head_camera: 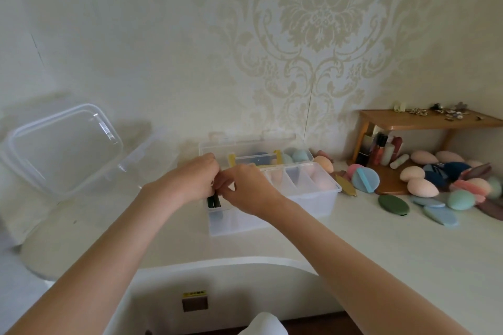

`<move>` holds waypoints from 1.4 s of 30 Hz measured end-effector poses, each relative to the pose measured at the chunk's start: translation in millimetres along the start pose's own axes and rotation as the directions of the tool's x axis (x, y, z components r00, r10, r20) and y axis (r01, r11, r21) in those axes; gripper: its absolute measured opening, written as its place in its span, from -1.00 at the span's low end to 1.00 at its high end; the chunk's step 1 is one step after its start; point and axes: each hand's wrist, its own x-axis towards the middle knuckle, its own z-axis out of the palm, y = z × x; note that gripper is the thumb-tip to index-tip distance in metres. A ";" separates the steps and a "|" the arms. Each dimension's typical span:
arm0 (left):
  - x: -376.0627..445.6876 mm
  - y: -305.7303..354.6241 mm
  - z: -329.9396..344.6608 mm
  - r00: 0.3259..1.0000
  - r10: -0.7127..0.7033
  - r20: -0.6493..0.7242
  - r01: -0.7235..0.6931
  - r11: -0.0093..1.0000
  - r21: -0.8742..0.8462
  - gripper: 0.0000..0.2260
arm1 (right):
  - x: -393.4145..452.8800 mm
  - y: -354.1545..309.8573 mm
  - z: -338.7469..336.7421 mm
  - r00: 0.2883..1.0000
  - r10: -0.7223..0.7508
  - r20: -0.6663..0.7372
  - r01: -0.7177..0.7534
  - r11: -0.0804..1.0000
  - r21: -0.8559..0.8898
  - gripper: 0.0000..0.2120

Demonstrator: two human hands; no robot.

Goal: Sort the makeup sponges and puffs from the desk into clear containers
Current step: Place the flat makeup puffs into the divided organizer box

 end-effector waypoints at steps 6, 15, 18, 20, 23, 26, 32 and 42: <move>2.8 6.2 -6.6 0.998 -0.030 0.062 0.031 1.000 -0.007 -0.86 | -7.5 7.7 -47.0 0.982 0.037 -0.184 -0.030 0.999 0.039 -0.70; 10.8 17.3 -3.6 0.989 -0.075 0.124 0.058 0.988 0.141 -0.86 | -42.3 120.0 -105.5 0.797 0.523 -0.301 -0.603 0.711 -0.362 -0.76; 13.2 18.5 -3.2 0.993 -0.066 0.102 0.047 0.983 0.176 -0.66 | -55.4 137.6 -92.5 0.768 0.592 -0.243 -0.640 0.694 -0.330 -0.87; 13.0 17.9 -3.3 0.993 -0.064 0.097 0.046 0.982 0.184 -0.65 | -60.7 145.9 -84.7 0.755 0.586 -0.293 -0.653 0.711 -0.261 -0.93; 11.6 15.6 -4.2 0.994 -0.045 0.096 0.030 0.987 0.158 -0.64 | -58.5 141.7 -92.5 0.740 0.482 -0.469 -0.622 0.756 -0.205 -0.87; 11.2 11.3 -4.3 0.995 -0.034 0.093 0.024 0.994 0.107 -0.65 | -44.8 106.7 -112.7 0.726 0.303 -0.617 -0.461 0.880 -0.111 -0.83; 7.9 7.9 -3.8 0.996 -0.041 0.080 0.042 0.999 0.001 -0.88 | -24.3 15.2 -78.0 0.894 0.212 -0.395 -0.148 0.971 0.187 -0.92; 4.3 1.2 -0.6 0.999 0.013 0.031 -0.014 1.000 0.028 -0.82 | -10.8 -11.9 -4.9 0.972 0.081 -0.223 -0.090 0.996 -0.027 -0.89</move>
